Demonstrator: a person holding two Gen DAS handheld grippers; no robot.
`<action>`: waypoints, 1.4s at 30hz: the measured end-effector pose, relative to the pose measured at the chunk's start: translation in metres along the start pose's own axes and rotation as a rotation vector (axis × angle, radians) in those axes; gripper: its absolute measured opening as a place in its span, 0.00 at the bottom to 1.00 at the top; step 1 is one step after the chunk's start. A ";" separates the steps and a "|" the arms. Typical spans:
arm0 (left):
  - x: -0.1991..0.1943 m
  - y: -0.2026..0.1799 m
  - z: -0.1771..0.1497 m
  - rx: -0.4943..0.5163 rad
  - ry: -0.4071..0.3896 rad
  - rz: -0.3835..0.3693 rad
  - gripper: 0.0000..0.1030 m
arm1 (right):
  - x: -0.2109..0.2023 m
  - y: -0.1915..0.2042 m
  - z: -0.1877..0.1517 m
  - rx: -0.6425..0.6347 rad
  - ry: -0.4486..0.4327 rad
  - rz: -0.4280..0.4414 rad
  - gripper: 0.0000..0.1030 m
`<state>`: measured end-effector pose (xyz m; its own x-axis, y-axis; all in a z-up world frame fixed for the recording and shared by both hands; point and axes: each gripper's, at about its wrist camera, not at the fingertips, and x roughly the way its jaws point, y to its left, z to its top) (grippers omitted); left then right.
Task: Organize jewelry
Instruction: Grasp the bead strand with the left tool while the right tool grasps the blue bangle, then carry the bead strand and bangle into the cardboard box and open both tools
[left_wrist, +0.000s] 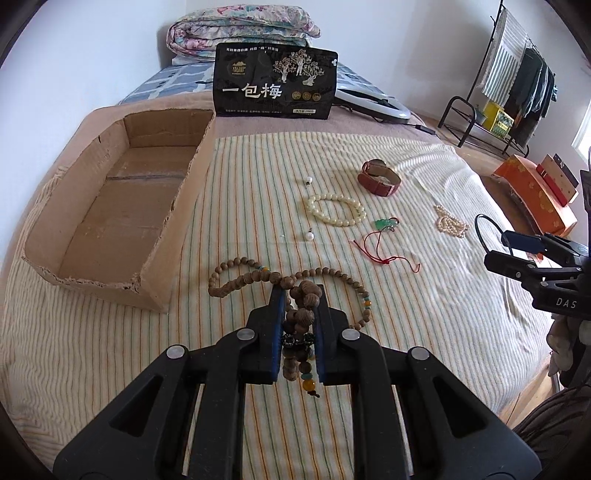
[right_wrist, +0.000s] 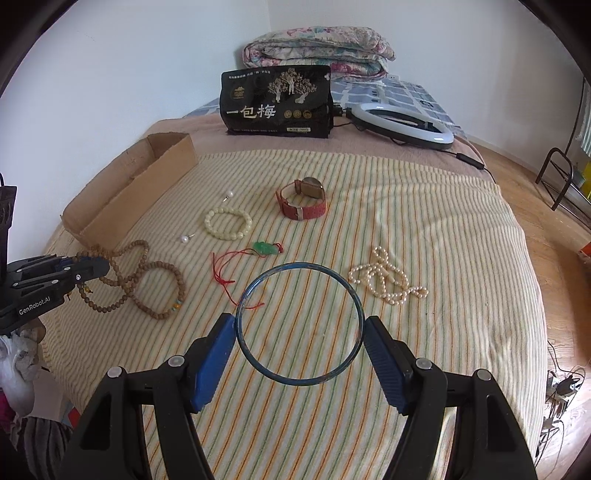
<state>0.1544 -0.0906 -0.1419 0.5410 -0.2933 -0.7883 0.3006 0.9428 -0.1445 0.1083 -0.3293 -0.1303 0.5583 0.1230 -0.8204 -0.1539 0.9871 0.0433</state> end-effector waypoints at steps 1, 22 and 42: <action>-0.004 0.000 0.002 0.003 -0.007 -0.003 0.11 | -0.004 0.001 0.002 -0.001 -0.006 -0.002 0.71; -0.096 0.011 0.068 0.006 -0.183 -0.043 0.11 | -0.064 0.024 0.049 -0.043 -0.107 0.025 0.71; -0.143 0.086 0.114 -0.056 -0.306 0.023 0.11 | -0.052 0.104 0.112 -0.123 -0.137 0.147 0.71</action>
<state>0.1928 0.0138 0.0264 0.7610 -0.2979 -0.5763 0.2461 0.9545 -0.1684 0.1546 -0.2217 -0.0193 0.6267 0.2851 -0.7252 -0.3347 0.9389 0.0799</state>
